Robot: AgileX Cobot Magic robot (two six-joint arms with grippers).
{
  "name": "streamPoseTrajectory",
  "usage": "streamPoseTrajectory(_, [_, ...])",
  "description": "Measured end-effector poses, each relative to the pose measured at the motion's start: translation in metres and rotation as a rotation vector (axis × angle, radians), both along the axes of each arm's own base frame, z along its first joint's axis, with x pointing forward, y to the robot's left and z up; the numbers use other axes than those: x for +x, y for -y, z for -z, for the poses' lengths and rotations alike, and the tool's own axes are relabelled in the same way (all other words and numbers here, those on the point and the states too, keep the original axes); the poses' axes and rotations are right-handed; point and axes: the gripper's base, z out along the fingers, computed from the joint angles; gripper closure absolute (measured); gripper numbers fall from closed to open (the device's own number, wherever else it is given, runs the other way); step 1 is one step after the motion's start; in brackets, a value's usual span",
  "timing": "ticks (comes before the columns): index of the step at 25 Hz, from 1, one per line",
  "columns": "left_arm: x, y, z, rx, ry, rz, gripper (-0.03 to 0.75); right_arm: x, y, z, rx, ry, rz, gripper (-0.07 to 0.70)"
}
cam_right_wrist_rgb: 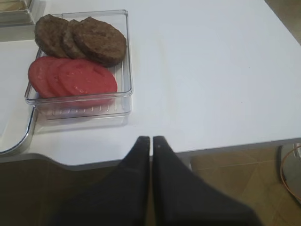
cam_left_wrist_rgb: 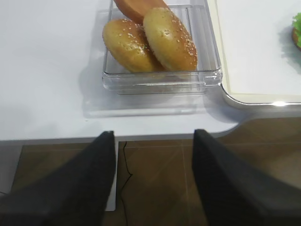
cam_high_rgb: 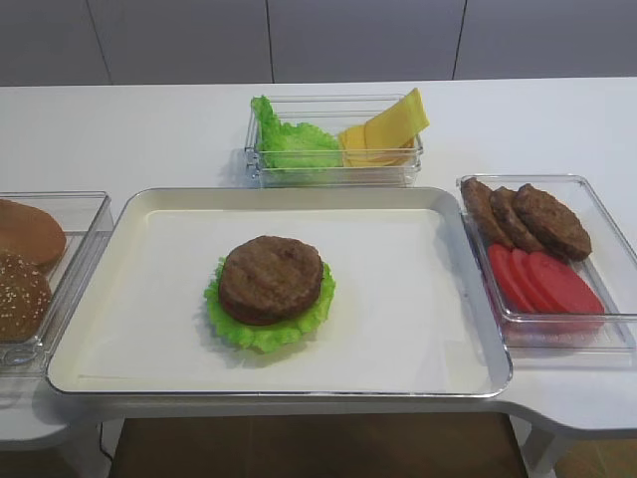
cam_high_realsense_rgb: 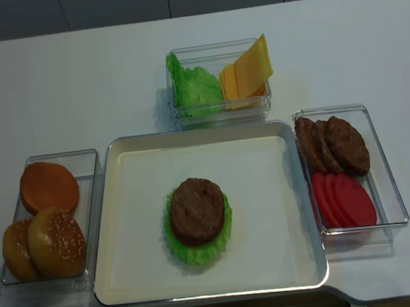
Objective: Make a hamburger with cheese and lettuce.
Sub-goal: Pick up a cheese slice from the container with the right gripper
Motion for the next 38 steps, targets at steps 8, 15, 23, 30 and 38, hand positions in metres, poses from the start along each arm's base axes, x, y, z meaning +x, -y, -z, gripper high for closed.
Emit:
streamPoseTrajectory(8, [0.0, 0.0, 0.0, 0.0, 0.0, 0.0, 0.324, 0.0, -0.004, -0.001, 0.047, 0.008, -0.017, 0.608])
streamPoseTrajectory(15, [0.0, 0.0, 0.0, 0.0, 0.0, 0.0, 0.324, 0.001, -0.005, -0.002, 0.083, 0.027, -0.019, 0.603])
streamPoseTrajectory(23, [0.0, 0.0, 0.0, 0.0, 0.0, 0.0, 0.324, 0.015, -0.004, -0.018, 0.136, -0.109, 0.004, 0.449])
streamPoseTrajectory(30, [0.0, 0.0, 0.0, 0.0, 0.0, 0.0, 0.324, 0.049, 0.002, -0.049, 0.16, -0.204, 0.028, 0.166])
streamPoseTrajectory(38, [0.0, 0.0, 0.0, 0.0, 0.0, 0.0, 0.324, 0.101, 0.007, -0.068, 0.154, -0.32, -0.017, 0.117])
